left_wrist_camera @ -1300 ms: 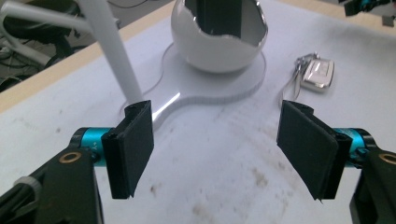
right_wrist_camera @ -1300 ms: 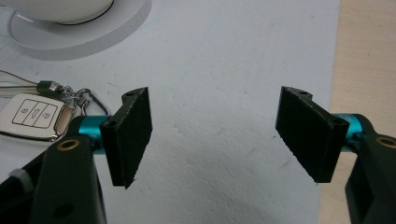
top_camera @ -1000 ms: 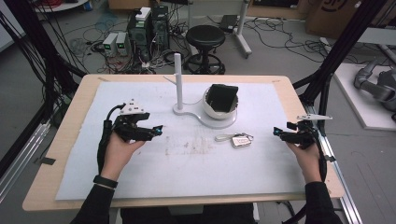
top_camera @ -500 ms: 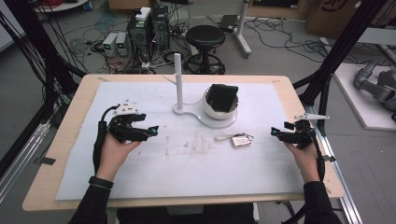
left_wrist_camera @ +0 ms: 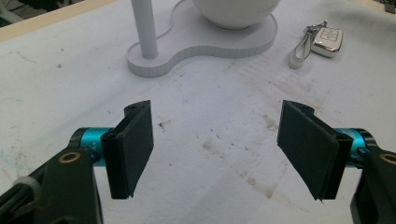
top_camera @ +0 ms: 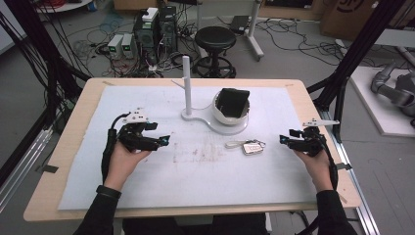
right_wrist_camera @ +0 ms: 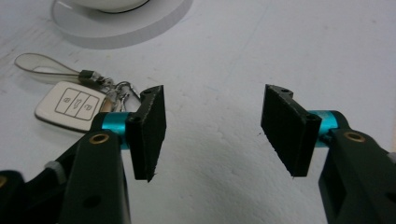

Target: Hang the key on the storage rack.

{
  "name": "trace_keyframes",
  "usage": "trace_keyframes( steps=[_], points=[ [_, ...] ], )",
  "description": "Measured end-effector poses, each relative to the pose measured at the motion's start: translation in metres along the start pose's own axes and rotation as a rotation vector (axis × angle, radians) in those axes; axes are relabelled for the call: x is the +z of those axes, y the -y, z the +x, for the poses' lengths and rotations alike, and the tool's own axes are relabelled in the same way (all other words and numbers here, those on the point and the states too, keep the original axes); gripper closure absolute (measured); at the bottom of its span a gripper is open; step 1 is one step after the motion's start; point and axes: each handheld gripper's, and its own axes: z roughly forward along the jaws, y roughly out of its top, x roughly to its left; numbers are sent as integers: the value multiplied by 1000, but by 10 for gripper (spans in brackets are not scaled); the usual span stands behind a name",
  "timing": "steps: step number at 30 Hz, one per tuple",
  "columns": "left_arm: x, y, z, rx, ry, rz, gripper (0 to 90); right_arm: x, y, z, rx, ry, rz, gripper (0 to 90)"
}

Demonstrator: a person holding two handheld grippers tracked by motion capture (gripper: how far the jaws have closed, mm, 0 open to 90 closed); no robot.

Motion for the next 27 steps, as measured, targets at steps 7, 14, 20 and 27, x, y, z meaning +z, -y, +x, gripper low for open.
trace_keyframes(
  steps=[7,14,20,27],
  points=[
    [0,3,0,-1,18,-1,270,8,-2,10,-90,-118,15,479],
    [5,4,-4,4,33,3,273,11,-3,11,-89,-107,23,474],
    [8,2,-8,1,58,-3,276,17,-14,19,-111,-145,12,496],
    [8,6,-4,-15,67,-7,276,45,-34,41,-228,-252,88,516]
  ],
)
